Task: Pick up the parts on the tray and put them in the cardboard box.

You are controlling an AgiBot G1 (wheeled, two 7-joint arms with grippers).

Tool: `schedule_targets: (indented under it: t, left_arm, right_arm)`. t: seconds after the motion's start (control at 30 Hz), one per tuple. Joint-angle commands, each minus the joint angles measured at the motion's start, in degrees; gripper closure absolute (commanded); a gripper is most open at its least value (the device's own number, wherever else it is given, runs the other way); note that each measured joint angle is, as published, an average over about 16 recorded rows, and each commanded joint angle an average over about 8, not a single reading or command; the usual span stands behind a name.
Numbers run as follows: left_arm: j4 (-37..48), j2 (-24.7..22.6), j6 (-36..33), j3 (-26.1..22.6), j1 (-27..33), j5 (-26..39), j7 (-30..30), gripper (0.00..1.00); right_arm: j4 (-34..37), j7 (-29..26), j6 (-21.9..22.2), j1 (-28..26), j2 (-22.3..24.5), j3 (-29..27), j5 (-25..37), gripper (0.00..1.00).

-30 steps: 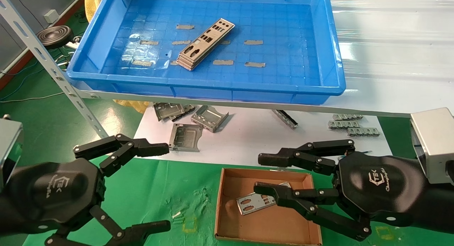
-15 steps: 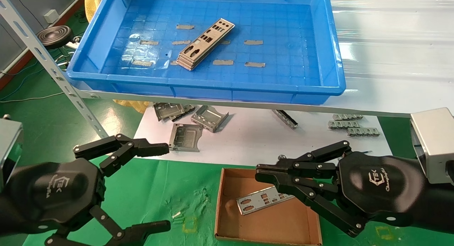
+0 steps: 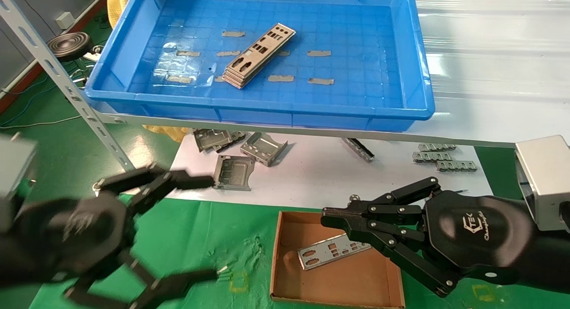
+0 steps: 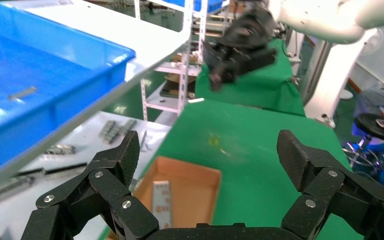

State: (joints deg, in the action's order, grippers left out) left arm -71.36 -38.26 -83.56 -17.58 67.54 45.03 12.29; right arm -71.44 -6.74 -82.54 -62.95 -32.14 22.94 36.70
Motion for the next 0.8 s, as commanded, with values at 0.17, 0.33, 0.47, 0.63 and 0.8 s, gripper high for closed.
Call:
schedule_targets:
  t: [0.17,0.33,0.47,0.63,0.8]
  left_arm:
    - [4.8,-5.1,3.0,-2.3,9.7,5.6,1.1,0.00]
    - [15.3,-11.5,5.8,-5.9,20.6,13.2,1.1,0.00]
    - [25.8,-17.1,7.1,-8.8,28.7,18.7,-0.4,0.00]
    - [38.7,-23.5,9.1,-11.4,36.6,23.7,-3.9,0.00]
    - [50.2,-29.2,13.8,-13.2,42.1,27.4,-6.7,0.00]
  right_arm:
    - [0.0,0.0,0.0,0.0,0.0,0.0,0.0,0.97]
    - [0.0,0.0,0.0,0.0,0.0,0.0,0.0,0.95]
    - [0.0,0.0,0.0,0.0,0.0,0.0,0.0,0.99]
    - [0.0,0.0,0.0,0.0,0.0,0.0,0.0,0.68]
    - [0.0,0.0,0.0,0.0,0.0,0.0,0.0,0.07]
